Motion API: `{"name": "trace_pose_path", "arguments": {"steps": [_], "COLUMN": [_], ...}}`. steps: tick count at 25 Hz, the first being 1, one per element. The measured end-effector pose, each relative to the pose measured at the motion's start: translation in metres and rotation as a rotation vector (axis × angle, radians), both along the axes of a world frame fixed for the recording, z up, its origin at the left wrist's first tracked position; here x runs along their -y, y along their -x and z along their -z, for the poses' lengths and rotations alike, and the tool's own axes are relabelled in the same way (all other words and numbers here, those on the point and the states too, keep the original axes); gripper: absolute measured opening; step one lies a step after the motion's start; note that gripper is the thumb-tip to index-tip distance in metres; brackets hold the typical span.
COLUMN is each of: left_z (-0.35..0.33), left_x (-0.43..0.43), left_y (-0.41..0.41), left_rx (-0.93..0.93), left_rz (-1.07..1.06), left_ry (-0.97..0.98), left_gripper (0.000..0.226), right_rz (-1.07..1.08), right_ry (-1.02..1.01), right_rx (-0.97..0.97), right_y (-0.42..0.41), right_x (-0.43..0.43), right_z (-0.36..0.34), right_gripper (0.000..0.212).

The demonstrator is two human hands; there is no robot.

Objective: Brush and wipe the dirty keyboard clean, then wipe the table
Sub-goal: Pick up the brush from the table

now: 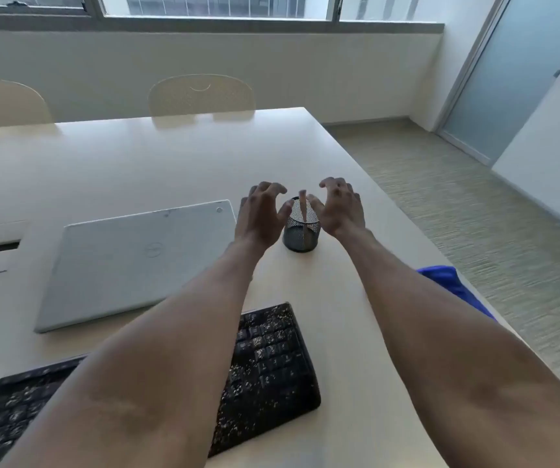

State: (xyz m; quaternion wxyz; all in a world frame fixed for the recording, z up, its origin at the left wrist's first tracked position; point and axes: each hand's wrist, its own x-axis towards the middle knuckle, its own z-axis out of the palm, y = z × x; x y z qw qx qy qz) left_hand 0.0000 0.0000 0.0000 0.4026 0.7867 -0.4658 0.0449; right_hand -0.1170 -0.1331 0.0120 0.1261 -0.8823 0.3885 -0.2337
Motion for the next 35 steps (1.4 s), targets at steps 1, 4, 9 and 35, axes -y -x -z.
{"name": "trace_pose_path", "arguments": {"steps": [1, 4, 9, 35], "left_z": [-0.001, 0.008, 0.023, -0.061], "left_x": [0.006, 0.040, 0.090, -0.012], "left_y": [-0.003, -0.002, -0.006, -0.019], "left_rx": [0.004, -0.092, -0.251, -0.570], "left_rz": [-0.007, -0.048, -0.112, -0.121], "left_ry": [-0.034, -0.138, -0.096, 0.450], "left_gripper": [0.030, 0.035, 0.023, 0.018], "right_rz": [-0.034, -0.120, -0.172, -0.365], "right_ry": [-0.032, -0.184, -0.241, -0.344], "right_rx": [-0.020, -0.055, 0.035, 0.641], "right_y": [-0.004, -0.010, -0.025, -0.023], "right_x": [0.002, 0.023, 0.066, -0.038], "right_z": [-0.001, 0.008, 0.024, -0.024], "right_gripper": [0.045, 0.040, 0.024, 0.013]}}
